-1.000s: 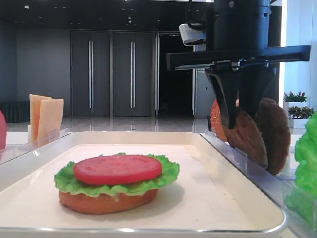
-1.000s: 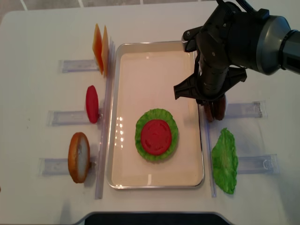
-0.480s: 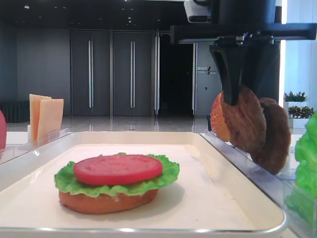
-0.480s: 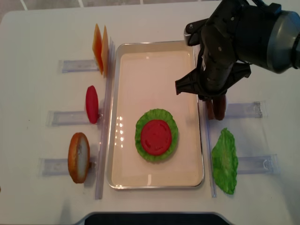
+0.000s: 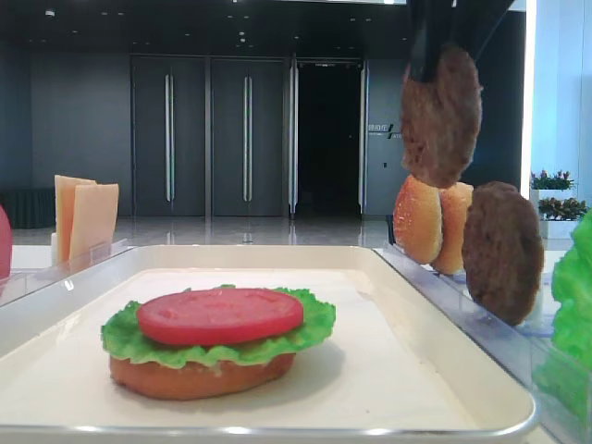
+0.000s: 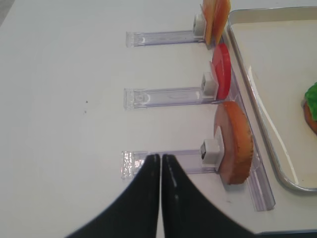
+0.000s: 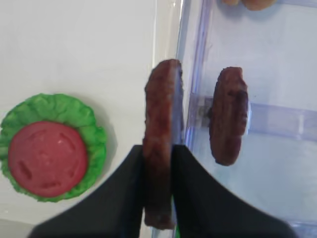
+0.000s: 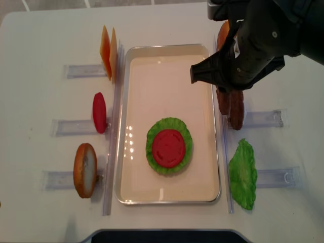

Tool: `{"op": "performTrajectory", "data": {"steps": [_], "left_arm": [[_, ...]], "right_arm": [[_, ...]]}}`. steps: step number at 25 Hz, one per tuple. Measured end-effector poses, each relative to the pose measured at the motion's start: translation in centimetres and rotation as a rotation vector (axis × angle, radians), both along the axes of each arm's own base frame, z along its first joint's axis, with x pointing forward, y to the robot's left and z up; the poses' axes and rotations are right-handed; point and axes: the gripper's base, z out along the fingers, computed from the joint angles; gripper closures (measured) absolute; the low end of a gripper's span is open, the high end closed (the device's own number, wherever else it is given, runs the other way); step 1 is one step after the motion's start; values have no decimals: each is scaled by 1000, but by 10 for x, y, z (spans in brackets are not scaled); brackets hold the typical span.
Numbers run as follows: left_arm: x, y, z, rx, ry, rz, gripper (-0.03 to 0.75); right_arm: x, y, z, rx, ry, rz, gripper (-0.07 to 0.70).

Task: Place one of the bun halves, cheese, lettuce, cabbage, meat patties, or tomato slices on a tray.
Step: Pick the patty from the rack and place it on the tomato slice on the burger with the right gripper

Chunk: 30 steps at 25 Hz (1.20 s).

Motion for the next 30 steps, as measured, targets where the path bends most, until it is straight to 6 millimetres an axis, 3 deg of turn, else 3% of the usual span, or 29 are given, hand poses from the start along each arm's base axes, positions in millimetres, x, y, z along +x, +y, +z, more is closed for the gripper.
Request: {"op": "performTrajectory", "data": {"steps": [4, 9, 17, 21, 30], "left_arm": [[0, 0, 0, 0, 0, 0, 715], [0, 0, 0, 0, 0, 0, 715], [0, 0, 0, 0, 0, 0, 715], [0, 0, 0, 0, 0, 0, 715], [0, 0, 0, 0, 0, 0, 715]], "right_arm": [[-17, 1, 13, 99, 26, 71, 480], [-37, 12, 15, 359, 42, 212, 480], [-41, 10, -19, 563, 46, 277, 484], [-36, 13, -27, 614, 29, 291, 484], [-19, 35, -58, 786, 122, 354, 484]]}}
